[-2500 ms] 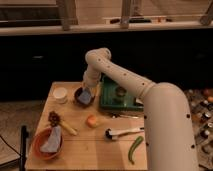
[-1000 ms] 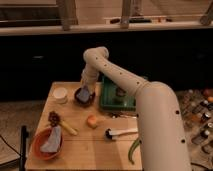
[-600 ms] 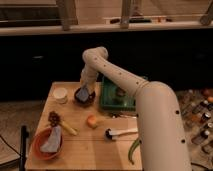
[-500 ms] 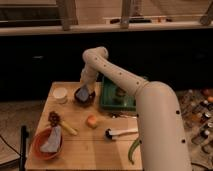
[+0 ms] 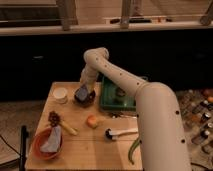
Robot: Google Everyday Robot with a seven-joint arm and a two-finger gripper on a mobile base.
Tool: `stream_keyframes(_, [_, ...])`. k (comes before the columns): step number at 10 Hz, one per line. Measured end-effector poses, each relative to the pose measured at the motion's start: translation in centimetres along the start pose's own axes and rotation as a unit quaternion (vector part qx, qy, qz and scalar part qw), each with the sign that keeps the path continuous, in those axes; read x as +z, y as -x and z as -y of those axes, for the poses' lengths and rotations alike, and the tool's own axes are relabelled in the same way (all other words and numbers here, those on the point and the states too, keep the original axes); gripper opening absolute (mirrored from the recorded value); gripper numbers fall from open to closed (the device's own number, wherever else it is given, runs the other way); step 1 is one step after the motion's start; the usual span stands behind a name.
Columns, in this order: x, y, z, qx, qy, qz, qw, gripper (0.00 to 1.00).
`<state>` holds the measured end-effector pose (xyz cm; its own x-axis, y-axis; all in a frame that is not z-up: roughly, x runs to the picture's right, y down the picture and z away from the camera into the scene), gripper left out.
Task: Place sponge in purple bowl
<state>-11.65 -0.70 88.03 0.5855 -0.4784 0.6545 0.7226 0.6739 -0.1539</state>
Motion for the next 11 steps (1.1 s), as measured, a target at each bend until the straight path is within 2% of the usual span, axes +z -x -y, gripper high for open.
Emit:
stream_keyframes(1, [0.06,-0.01,0.12,0.000,-0.003,0.002,1.0000,0.78])
stream_keyframes(2, [0.08,-0.01,0.24,0.000,-0.005,0.003,1.0000,0.80])
stream_keyframes(11, [-0.61,-0.76,0.89,0.002,-0.014,-0.002,0.9999,0.80])
